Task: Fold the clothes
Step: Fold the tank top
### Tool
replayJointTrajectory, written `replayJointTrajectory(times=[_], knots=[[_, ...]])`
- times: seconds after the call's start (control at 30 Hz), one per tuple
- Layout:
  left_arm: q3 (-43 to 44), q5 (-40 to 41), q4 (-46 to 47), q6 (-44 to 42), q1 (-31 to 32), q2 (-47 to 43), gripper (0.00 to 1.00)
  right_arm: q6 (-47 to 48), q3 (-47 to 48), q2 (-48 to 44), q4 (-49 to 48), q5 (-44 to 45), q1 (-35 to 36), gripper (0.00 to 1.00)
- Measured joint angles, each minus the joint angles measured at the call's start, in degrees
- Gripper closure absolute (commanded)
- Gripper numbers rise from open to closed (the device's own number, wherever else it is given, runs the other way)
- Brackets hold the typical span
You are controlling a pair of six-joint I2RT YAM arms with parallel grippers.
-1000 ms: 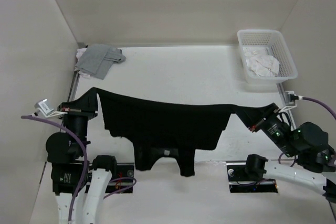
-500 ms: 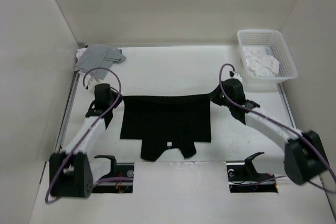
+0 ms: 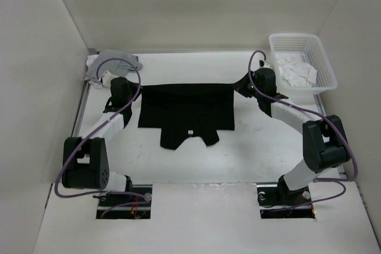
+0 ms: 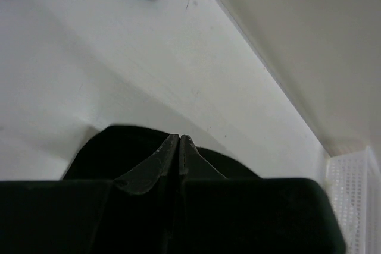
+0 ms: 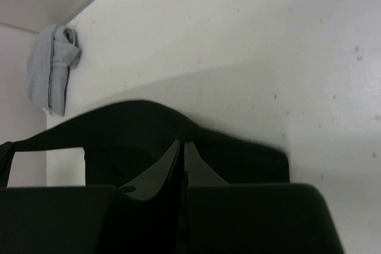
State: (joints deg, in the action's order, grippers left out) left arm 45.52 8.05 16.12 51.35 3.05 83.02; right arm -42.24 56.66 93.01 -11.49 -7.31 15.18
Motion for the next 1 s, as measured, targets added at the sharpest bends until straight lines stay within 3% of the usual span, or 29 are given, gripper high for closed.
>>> replayJointTrajectory(times=[0.2,0.53,0.6,0.7,0.83,1.0], knots=[[-13.5,-1.7,1.4,1.5,-1.0,-12.1,0.98,-1.3,-14.0,-10.6,-3.2,-0.6,0.0,0.93],[-30.2,-10.0,-0.6,2.7,-8.6,-34.3,0.97,-3.9,-34.1,-29.0,-3.8,1.3,3.3,0.92],[-32.5,-11.4,-1.7,2.7,-10.1,-37.1,0.93,-5.0,-36.8,-30.5,-3.1,2.1,4.9,0.85],[-35.3,-12.7,-3.1,2.5,-12.5,-37.6,0.73,-6.5,-39.5,-30.4,-1.7,2.9,7.2,0.6],[-36.6,-13.9,-5.9,2.6,-16.2,-36.7,0.71,-7.2,-40.8,-30.6,0.4,4.0,7.8,0.42],[-36.4,-13.2,-6.0,3.1,-14.2,-38.6,0.71,-6.6,-38.5,-27.8,0.1,5.0,6.6,0.43]])
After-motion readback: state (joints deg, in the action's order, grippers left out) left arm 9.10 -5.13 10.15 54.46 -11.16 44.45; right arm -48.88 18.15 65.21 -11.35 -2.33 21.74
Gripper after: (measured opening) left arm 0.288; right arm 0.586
